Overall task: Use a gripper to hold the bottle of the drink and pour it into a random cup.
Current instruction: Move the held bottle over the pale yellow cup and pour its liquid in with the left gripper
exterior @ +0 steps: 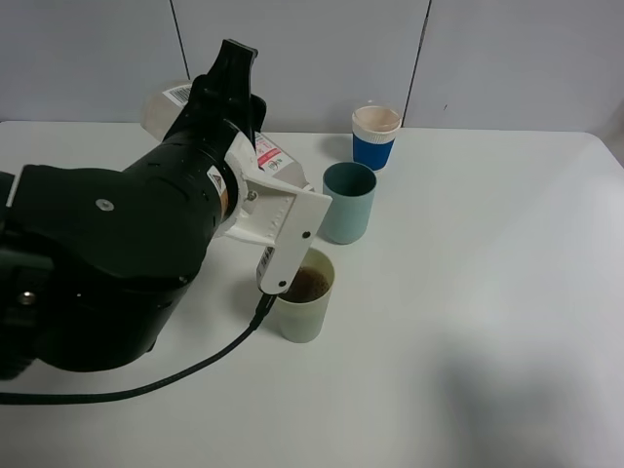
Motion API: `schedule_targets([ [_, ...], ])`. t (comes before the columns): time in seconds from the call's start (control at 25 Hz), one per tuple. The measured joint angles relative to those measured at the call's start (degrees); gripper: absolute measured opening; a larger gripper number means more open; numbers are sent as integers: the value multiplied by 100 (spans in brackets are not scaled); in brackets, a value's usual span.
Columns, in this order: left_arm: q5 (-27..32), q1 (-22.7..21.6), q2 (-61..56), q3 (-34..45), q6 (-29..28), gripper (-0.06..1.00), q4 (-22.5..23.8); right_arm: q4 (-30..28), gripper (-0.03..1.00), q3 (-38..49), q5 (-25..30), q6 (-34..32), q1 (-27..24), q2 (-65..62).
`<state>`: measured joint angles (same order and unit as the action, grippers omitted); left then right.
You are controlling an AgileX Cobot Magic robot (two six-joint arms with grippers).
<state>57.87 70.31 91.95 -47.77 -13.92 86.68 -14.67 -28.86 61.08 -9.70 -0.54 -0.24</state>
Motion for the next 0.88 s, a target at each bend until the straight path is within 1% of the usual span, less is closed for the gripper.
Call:
schedule_targets([
  [0.32,0,0,0,0,0,54,0,0,100,0,0,0,0,0],
  [0.48,0,0,0,0,-97,54,-60,0,100,0,0,0,0,0],
  [0.56,-6,0,-11,0,-218,54,-109,0,100,0,0,0,0,0],
  [0.88,-206,0,-117,0,-1153,54,-391,0,100,0,0,0,0,0],
])
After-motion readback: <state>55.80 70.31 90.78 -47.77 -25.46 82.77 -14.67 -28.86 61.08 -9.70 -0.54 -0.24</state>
